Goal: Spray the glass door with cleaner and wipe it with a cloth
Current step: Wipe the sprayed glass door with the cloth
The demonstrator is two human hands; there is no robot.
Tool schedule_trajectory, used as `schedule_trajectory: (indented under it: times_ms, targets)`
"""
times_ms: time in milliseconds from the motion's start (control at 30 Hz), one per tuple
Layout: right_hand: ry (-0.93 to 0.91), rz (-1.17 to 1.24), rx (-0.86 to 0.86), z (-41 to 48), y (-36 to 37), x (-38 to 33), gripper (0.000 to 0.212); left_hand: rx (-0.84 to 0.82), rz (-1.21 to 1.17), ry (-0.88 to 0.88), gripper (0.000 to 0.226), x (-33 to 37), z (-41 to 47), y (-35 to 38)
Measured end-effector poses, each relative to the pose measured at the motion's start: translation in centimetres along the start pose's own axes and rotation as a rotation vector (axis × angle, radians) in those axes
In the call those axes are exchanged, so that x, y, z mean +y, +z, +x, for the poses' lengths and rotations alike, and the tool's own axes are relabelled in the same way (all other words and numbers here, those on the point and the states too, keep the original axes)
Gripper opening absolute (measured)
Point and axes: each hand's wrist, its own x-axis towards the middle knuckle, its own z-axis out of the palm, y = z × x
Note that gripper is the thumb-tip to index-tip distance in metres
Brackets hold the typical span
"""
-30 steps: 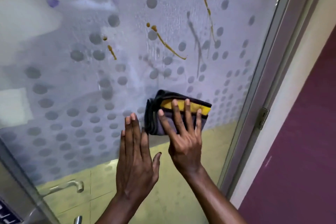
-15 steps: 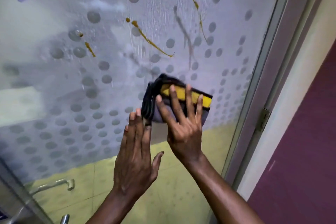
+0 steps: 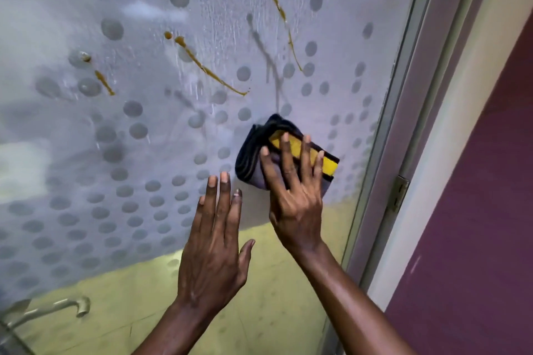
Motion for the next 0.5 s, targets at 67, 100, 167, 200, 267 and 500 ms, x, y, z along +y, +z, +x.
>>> schedule_trajectory:
  times_ms: [67,100,167,200,267,500]
  targets:
    - [-0.061,-0.078,-0.032,-1.7,-0.5,2.4,0.070,-0.020,0.000,-0.006,0.096,0.3,0.2,0.4]
    - [-0.003,-0.081,-0.007,-1.9,-0.7,3.9,0.072,-0.029,0.010,-0.013,0.096,0.3,0.3,0.5]
    - [0.248,-0.010,0.095,-1.1,-0.9,6.5,0.086,-0.039,0.040,-0.015,0.097,0.2,0.3,0.7]
    - [0.405,0.061,0.170,0.1,-1.0,7.7,0.091,-0.034,0.042,-0.016,0.097,0.2,0.3,0.8]
    - [0.693,0.210,0.313,3.5,-1.3,9.3,0.089,-0.012,0.028,-0.037,0.098,0.6,0.3,1.0]
    - [0.172,0.105,0.134,3.5,-0.6,3.4,0.084,0.013,0.028,-0.078,0.103,2.2,1.2,2.1]
